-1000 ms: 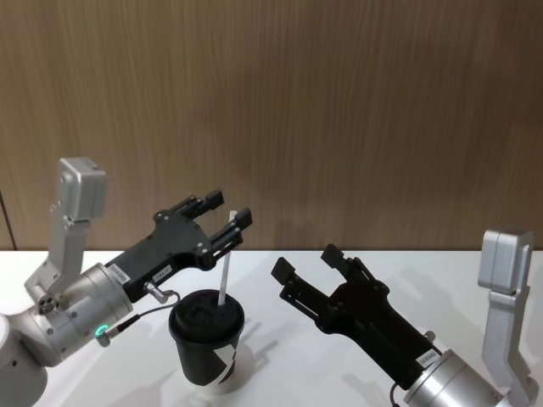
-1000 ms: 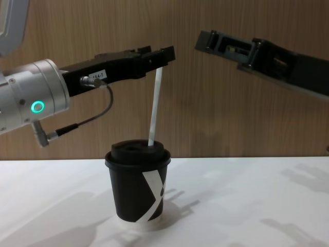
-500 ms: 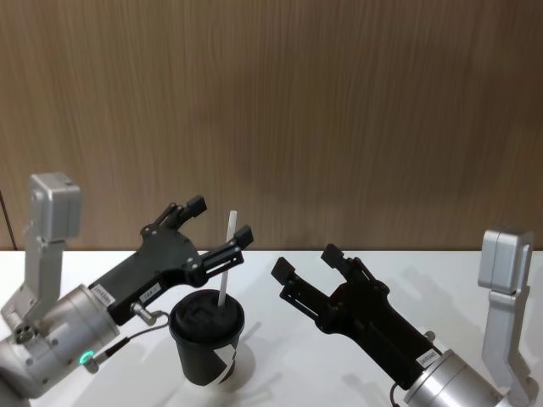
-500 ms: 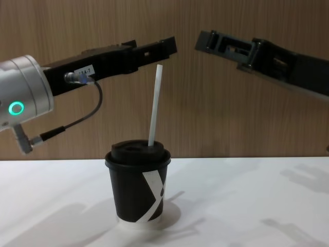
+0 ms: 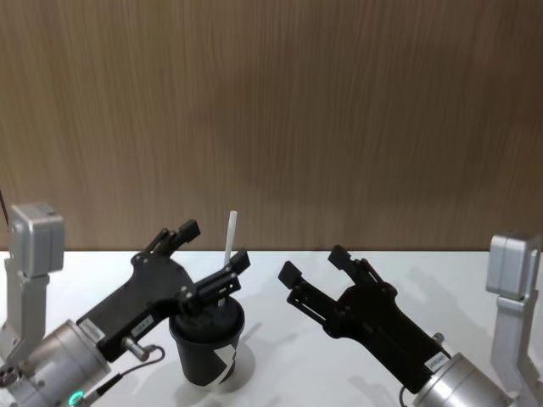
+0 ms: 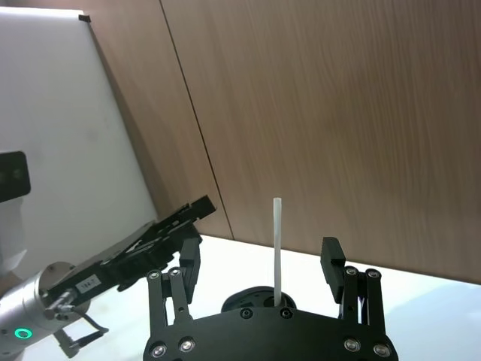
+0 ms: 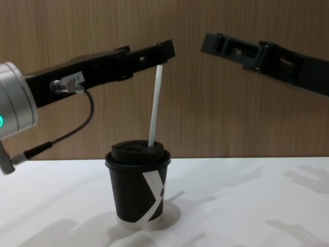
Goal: Pick up the straw with one hand, pass it to the other hand, and insert it into the cup.
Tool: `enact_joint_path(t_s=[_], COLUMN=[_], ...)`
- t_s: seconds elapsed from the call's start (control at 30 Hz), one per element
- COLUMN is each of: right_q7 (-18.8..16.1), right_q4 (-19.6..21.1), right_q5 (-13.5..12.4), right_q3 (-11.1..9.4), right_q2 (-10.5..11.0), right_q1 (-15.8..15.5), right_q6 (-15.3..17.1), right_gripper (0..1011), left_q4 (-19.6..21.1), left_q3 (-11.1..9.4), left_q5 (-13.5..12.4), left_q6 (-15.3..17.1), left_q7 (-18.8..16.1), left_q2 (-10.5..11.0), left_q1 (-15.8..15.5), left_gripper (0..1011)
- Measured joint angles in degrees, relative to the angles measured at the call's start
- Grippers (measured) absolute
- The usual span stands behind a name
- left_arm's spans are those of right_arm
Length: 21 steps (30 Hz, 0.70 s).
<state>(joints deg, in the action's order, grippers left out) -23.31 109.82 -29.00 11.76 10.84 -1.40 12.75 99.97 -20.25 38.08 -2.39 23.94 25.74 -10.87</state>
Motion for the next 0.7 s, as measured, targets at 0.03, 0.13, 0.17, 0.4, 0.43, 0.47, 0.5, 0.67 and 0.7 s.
enact_joint_path(t_s=[0.03, 0.13, 0.17, 0.4, 0.43, 0.47, 0.5, 0.67, 0.7], right_q7=[-0.09, -0.43, -0.50, -1.13, -1.22, -1.26, -1.32, -1.53, -1.58], right_q4=[0.03, 0.28, 0.33, 0.78, 0.85, 0.89, 0.91, 1.06, 1.09], right_q5=[0.03, 0.10, 0.11, 0.08, 0.07, 0.06, 0.06, 0.02, 0.01], right_q3=[-0.08, -0.42, -0.50, -1.17, -1.26, -1.32, -1.37, -1.57, -1.61], right_q2=[0.17, 0.93, 1.10, 2.46, 2.66, 2.76, 2.85, 3.28, 3.40], right_q1=[-0.08, -0.49, -0.59, -1.37, -1.48, -1.53, -1.58, -1.82, -1.90], right_q6=[-0.09, -0.53, -0.59, -1.19, -1.29, -1.34, -1.37, -1.52, -1.58], right_gripper=[1001, 1001, 1001, 1001, 1001, 1001, 1001, 1001, 1001], left_q4=[0.72, 1.58, 2.06, 4.23, 4.40, 4.73, 4.88, 5.62, 5.83], left_q3=[0.18, 0.40, 0.54, 0.92, 0.95, 1.00, 1.02, 1.13, 1.16], left_q5=[-0.04, -0.16, -0.29, -1.24, -1.35, -1.53, -1.62, -2.03, -2.15], left_q6=[0.11, 0.26, 0.34, 0.42, 0.42, 0.41, 0.40, 0.35, 0.33], left_q7=[-0.34, -0.88, -1.20, -2.76, -2.89, -3.18, -3.30, -3.84, -4.01], left_q2=[0.10, 0.20, 0.23, 0.14, 0.12, 0.05, 0.02, -0.11, -0.14], left_q1=[0.77, 1.67, 2.31, 4.52, 4.69, 5.07, 5.25, 6.03, 6.23], left_gripper=[1003, 1003, 1003, 1003, 1003, 1003, 1003, 1003, 1003])
